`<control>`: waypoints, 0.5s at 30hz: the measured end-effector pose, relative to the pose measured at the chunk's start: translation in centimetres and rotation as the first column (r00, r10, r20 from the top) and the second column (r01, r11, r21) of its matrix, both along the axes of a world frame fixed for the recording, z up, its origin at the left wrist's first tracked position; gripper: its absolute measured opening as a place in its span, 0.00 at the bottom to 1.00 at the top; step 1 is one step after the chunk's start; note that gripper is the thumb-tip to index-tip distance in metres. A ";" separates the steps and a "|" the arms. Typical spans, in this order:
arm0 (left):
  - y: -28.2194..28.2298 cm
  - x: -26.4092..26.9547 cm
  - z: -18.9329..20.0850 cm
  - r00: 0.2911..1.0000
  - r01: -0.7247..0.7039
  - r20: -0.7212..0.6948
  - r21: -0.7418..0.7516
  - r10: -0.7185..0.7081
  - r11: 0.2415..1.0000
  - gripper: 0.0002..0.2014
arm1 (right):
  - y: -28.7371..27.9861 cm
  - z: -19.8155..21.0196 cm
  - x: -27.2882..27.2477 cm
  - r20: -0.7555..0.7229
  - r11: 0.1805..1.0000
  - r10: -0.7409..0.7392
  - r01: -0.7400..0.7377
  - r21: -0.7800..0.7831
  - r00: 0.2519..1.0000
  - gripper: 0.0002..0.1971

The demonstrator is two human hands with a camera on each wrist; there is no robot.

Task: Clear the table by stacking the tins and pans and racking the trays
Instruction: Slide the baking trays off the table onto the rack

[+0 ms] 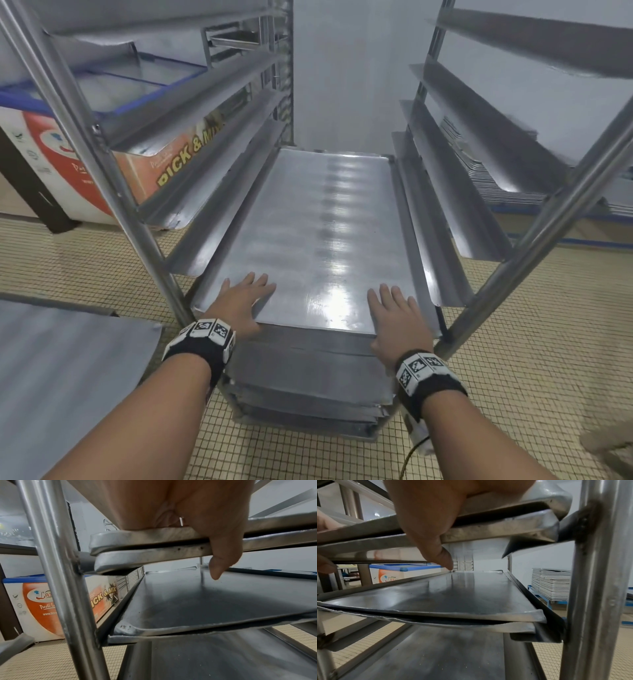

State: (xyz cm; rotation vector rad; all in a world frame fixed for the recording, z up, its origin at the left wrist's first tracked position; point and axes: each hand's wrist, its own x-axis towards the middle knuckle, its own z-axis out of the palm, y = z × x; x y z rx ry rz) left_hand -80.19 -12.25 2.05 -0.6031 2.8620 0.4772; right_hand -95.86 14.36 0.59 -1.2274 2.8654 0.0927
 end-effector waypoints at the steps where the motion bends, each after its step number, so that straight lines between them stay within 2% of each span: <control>1: 0.0 -0.2 0.1 1.000 -0.004 0.007 -0.003 0.004 1.000 0.46 | -0.2 -0.1 -0.3 -0.010 1.000 0.004 -0.004 -0.001 1.000 0.45; 8: 0.4 -1.4 0.8 0.995 -0.020 0.097 -0.070 0.027 0.997 0.44 | -1.0 -0.7 -1.7 -0.055 1.000 0.009 -0.008 0.017 0.998 0.46; 11: 0.6 -1.7 0.9 0.991 -0.015 0.131 -0.127 0.032 0.992 0.43 | -1.7 -0.9 -1.9 -0.068 0.999 -0.043 0.043 0.005 0.997 0.42; 15: 1.3 -0.5 1.1 0.989 -0.023 0.137 -0.209 0.052 0.978 0.35 | -2.5 -0.9 -0.8 -0.018 0.988 -0.151 0.152 0.040 0.988 0.39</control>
